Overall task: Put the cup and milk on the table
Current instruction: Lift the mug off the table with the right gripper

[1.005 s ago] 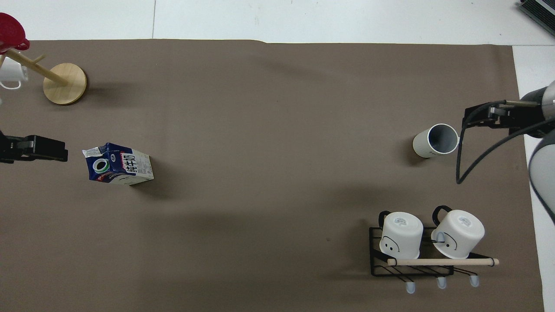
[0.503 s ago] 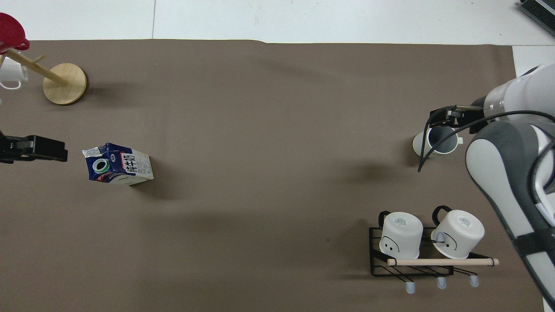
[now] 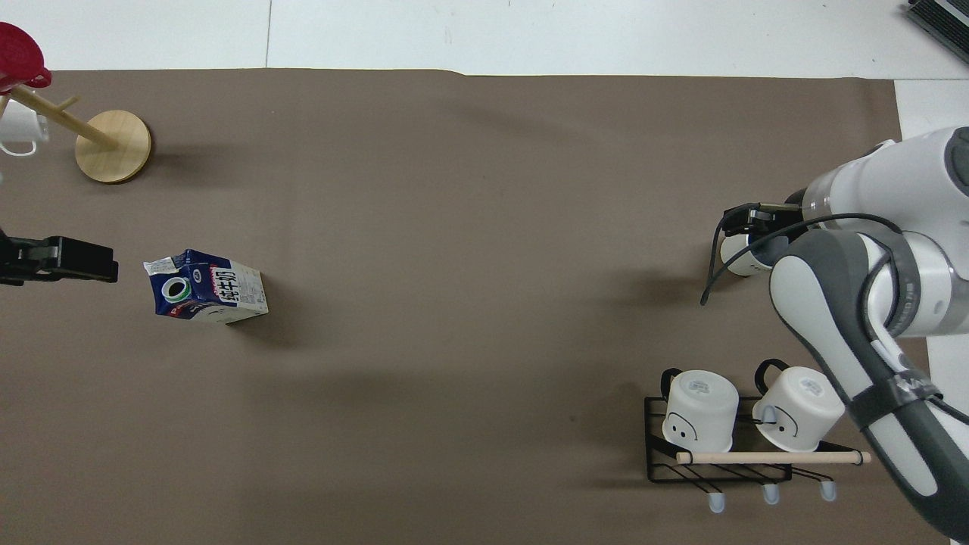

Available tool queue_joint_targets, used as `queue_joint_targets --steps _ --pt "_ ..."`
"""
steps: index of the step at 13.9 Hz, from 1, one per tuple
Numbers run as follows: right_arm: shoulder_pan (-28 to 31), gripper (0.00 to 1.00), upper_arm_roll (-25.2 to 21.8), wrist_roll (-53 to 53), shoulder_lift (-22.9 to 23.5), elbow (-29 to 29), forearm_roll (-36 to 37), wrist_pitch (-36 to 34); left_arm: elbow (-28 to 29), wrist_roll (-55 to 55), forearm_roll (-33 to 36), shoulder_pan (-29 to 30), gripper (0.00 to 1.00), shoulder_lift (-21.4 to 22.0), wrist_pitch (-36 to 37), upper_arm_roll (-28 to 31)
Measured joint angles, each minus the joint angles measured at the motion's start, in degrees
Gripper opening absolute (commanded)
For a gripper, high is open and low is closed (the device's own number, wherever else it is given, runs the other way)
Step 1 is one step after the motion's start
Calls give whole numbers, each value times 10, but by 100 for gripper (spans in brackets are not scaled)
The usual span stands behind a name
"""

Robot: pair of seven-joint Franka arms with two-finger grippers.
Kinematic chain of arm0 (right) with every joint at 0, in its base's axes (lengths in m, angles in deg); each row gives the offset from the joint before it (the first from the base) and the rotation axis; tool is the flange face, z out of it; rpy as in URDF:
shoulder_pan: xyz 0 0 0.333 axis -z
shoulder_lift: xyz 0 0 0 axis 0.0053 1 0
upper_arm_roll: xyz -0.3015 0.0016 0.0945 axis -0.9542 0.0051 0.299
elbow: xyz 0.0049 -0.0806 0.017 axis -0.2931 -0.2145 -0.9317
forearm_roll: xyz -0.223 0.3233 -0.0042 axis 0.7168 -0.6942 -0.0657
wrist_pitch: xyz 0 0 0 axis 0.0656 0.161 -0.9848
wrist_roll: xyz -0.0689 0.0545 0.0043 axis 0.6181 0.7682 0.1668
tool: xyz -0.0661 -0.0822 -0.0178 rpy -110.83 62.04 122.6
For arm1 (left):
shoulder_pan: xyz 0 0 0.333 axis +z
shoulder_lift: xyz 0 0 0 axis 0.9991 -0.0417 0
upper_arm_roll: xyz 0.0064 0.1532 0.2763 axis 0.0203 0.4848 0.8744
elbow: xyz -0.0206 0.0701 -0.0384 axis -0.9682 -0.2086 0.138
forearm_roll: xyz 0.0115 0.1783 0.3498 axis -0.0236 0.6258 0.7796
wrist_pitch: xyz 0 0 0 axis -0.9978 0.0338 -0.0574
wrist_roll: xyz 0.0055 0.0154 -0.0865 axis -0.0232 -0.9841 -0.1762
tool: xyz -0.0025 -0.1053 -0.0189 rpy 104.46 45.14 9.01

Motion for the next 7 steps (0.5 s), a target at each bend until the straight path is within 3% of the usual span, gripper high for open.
queue_joint_targets --steps 7 --pt "-3 100 0 25 40 -9 0 35 0 0 0 0 100 0 0 0"
